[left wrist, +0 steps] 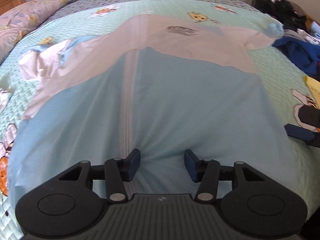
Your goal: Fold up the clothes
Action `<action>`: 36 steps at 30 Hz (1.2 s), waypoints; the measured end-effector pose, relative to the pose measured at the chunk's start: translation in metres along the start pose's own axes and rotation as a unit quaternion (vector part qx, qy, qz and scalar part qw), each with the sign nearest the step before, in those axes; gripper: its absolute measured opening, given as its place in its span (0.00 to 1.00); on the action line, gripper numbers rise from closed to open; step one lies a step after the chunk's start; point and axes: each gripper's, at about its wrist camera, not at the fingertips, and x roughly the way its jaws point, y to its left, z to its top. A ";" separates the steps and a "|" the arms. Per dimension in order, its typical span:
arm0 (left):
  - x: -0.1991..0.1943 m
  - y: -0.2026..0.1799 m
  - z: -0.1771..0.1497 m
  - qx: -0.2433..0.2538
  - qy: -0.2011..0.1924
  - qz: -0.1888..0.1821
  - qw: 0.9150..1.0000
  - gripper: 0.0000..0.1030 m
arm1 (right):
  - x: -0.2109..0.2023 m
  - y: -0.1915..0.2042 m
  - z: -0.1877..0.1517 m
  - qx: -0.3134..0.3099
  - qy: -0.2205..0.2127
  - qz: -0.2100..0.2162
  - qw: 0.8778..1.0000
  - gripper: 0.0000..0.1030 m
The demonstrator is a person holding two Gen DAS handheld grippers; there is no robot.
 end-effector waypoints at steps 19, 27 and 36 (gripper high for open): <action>-0.006 -0.013 -0.006 0.020 0.009 0.013 1.000 0.75 | 0.029 -0.005 0.000 -0.028 0.029 -0.019 0.999 0.61; -0.001 -0.009 -0.009 0.009 0.011 0.024 1.000 0.87 | 0.036 -0.012 0.001 -0.012 0.039 -0.013 0.999 0.51; -0.003 -0.005 -0.008 0.002 0.013 0.015 1.000 0.87 | 0.047 -0.034 0.010 0.061 0.052 0.023 0.996 0.15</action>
